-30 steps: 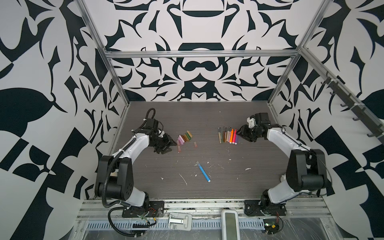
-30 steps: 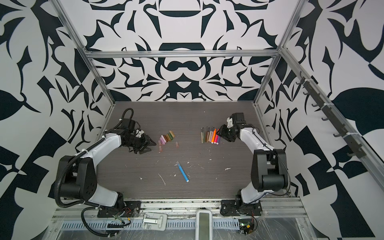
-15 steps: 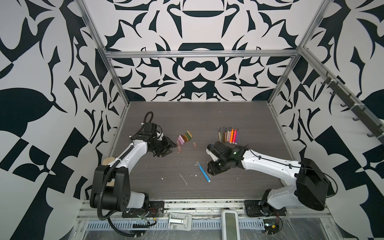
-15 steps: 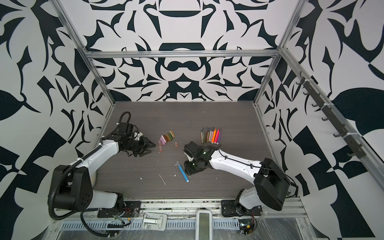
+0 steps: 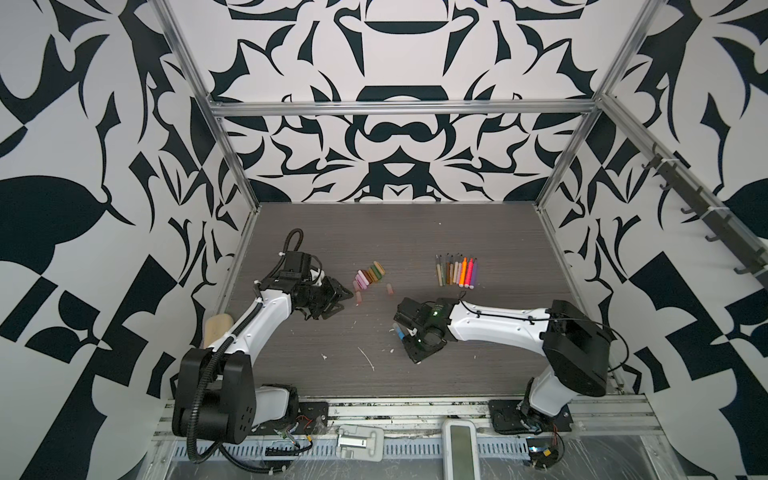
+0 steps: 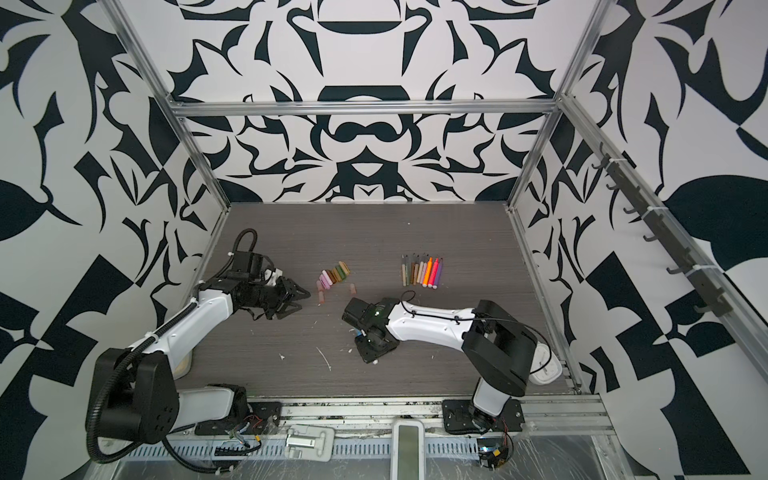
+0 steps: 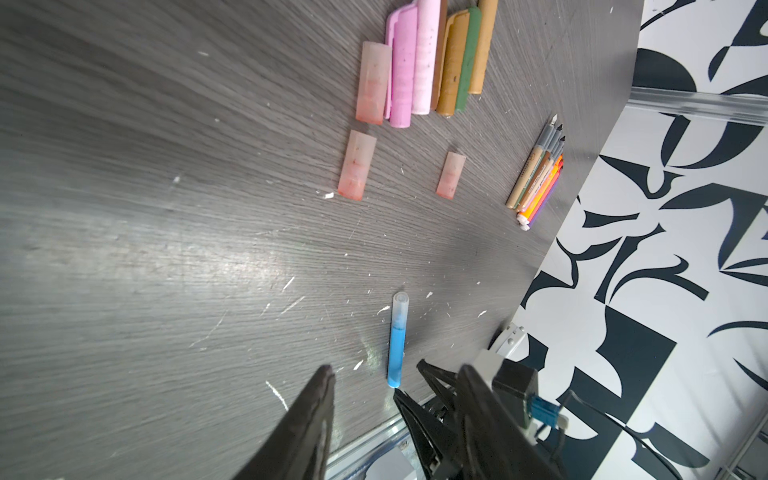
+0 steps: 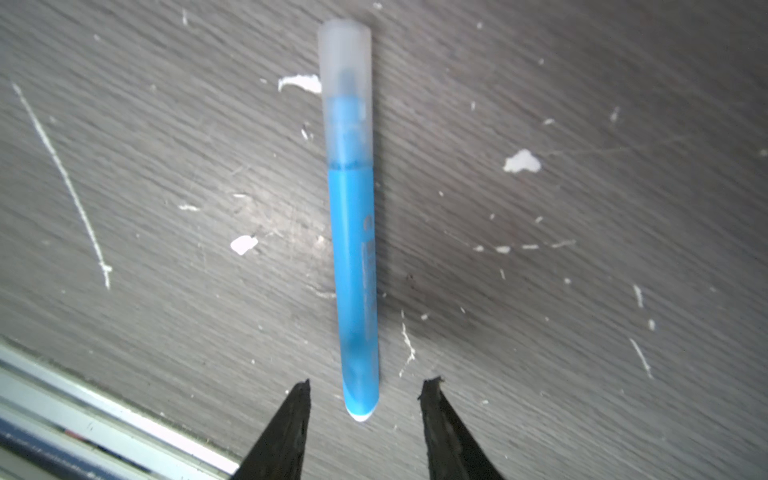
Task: Open the pen caps
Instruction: 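Move the right gripper down to the capped blue marker and grasp it, then lift the blue marker and bring its cap into the left gripper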
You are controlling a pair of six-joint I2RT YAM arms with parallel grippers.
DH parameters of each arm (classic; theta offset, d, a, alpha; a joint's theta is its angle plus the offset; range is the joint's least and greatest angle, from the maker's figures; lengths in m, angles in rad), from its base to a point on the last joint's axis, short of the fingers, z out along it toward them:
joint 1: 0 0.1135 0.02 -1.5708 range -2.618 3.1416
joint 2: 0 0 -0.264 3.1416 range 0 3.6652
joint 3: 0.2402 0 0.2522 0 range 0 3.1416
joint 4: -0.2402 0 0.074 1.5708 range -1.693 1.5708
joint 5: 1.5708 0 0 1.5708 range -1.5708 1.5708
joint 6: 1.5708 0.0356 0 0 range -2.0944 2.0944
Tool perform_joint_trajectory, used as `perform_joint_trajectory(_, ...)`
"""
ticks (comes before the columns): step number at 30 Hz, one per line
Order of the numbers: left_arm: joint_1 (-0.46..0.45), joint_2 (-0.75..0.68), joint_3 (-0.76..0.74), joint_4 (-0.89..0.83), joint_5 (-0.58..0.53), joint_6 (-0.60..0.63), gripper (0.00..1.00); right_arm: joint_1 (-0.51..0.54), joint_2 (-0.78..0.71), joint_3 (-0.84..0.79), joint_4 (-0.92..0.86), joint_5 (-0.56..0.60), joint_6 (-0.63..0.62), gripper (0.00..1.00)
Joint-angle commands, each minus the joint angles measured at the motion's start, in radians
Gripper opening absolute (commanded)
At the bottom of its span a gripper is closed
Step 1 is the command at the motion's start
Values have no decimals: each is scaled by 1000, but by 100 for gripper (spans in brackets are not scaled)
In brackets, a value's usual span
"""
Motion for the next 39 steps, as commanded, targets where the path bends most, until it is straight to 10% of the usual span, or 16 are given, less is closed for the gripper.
perform_joint_trajectory(1, 3, -17, -31, -7, 9, -21, 50, 12, 27, 47, -31, 21, -13, 45)
perform_joint_trajectory(19, -32, -54, -67, 18, 61, -53, 55, 47, 71, 158, -19, -62, 8, 3)
perform_joint_trajectory(39, -124, 68, -3, 11, 53, -40, 55, 61, 109, 404, -14, -188, 16, 0)
